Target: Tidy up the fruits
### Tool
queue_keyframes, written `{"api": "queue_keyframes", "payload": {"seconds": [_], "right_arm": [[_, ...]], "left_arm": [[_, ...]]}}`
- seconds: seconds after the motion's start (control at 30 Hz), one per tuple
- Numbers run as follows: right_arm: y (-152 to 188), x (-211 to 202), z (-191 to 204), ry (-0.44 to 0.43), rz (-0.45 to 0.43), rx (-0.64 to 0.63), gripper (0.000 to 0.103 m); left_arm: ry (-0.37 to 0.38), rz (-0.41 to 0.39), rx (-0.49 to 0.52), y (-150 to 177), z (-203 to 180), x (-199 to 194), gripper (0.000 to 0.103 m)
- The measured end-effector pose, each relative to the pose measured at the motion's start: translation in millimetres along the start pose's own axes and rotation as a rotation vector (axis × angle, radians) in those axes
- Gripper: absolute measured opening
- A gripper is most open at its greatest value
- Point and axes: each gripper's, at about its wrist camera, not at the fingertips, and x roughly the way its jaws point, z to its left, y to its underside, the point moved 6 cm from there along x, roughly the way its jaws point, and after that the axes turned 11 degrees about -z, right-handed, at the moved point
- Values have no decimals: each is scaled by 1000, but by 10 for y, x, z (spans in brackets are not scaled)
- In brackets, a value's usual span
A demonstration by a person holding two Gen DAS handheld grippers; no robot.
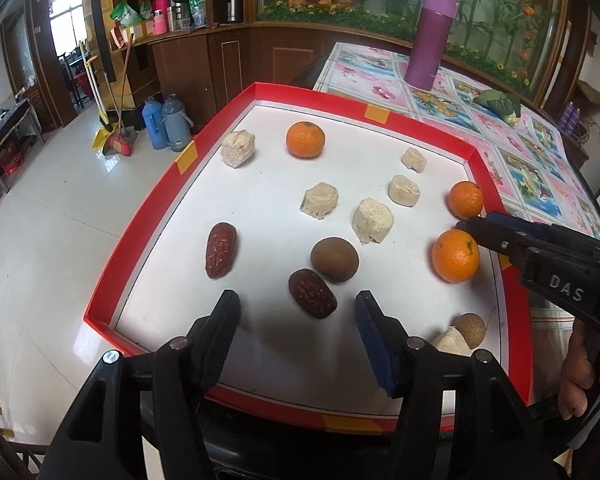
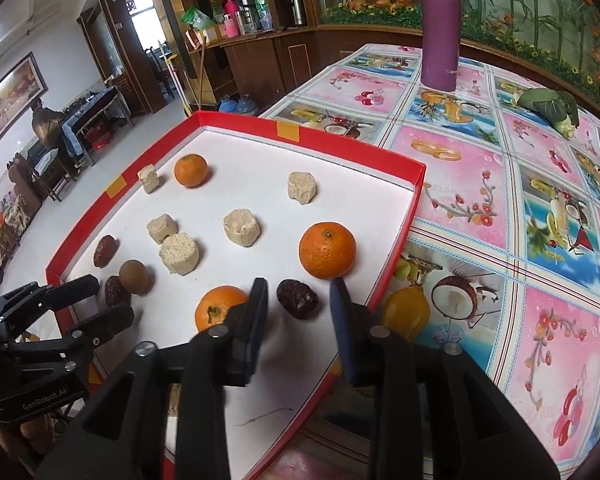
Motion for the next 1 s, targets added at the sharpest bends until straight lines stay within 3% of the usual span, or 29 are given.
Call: {"api": "queue_keyframes", "payload": {"seconds": [0.03,0.23,0.47,0.63,1.0], "right_arm": [[-9,-21,-4,3,-9,2,48],[-43,-176,-40,13,-59,17,49],[9,-398,-48,27,-96,14,49],[52,-651,6,35,-146,6,60],[221,-1159,92,62,-218,2,72]], "left_arm": [[-2,0,-5,0,8,-7,62],[-30,-35,-5,-33,-6,-106,77],[-79,-103,17,-100,-71,-315,78],[-103,-143,26,-103,-102,-477,80],[-96,-220,68,40,-267,-911,80]]}}
